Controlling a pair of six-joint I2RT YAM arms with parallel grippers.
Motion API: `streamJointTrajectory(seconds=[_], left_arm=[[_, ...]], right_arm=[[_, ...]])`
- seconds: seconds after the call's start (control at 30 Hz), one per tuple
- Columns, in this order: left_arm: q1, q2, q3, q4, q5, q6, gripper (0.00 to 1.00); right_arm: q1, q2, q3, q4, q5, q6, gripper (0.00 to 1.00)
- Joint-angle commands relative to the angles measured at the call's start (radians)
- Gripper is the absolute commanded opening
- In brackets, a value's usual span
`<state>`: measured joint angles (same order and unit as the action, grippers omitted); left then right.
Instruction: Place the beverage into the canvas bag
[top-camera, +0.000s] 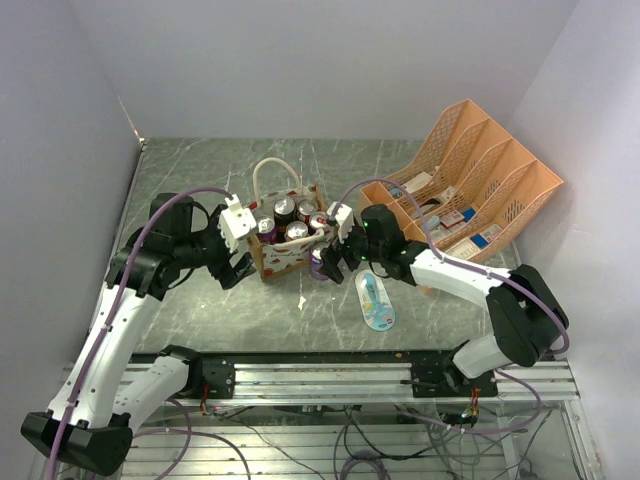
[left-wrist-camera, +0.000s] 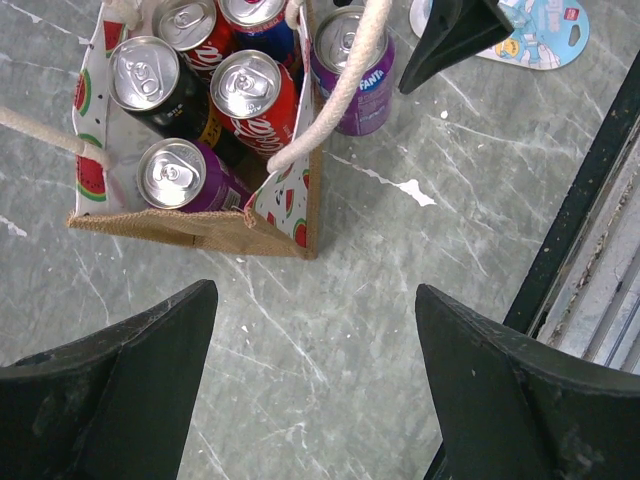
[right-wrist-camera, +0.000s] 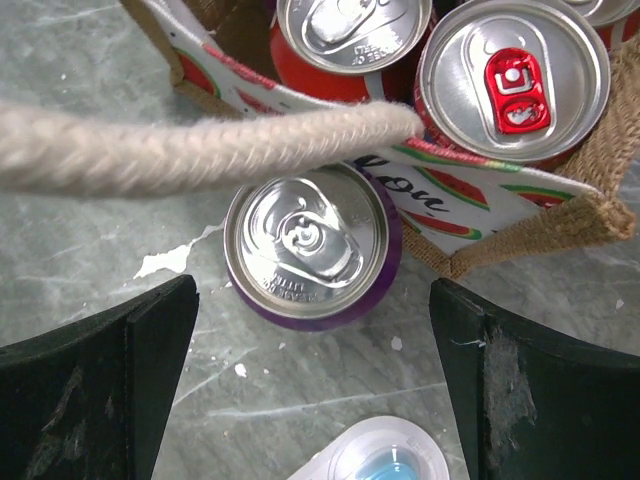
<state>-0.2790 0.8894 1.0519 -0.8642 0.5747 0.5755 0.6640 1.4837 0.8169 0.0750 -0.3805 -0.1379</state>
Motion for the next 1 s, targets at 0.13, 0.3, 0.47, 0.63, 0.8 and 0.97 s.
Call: streamJointTrajectory(seconds=[0.13, 0.3, 0.47, 0.63, 0.8, 0.97], left_arm=[[0.03, -0.01, 0.025, 0.043, 0.059, -0.025, 0.9], [0.04, -0.014, 0.019, 0.044, 0.068, -0.029, 0.9], [0.047, -0.024, 0.016, 0.039, 0.078, -0.028, 0.9], [0.05, -0.025, 0.005, 0.044, 0.077, -0.024, 0.91], [0.05, -0.025, -0.007, 0.045, 0.068, -0.02, 0.91], [0.05, -0.025, -0.013, 0.044, 0.063, -0.016, 0.91]], right_arm=[[0.048, 0.025, 0.005, 0.092, 0.119, 0.096, 0.95], [0.077, 0.046, 0.013, 0.104, 0.155, 0.129, 0.89], [0.093, 0.056, 0.024, 0.103, 0.191, 0.139, 0.88], [0.1, 0.076, 0.048, 0.084, 0.193, 0.131, 0.86], [0.101, 0.083, 0.06, 0.081, 0.189, 0.128, 0.79], [0.1, 0.086, 0.063, 0.076, 0.174, 0.122, 0.67]])
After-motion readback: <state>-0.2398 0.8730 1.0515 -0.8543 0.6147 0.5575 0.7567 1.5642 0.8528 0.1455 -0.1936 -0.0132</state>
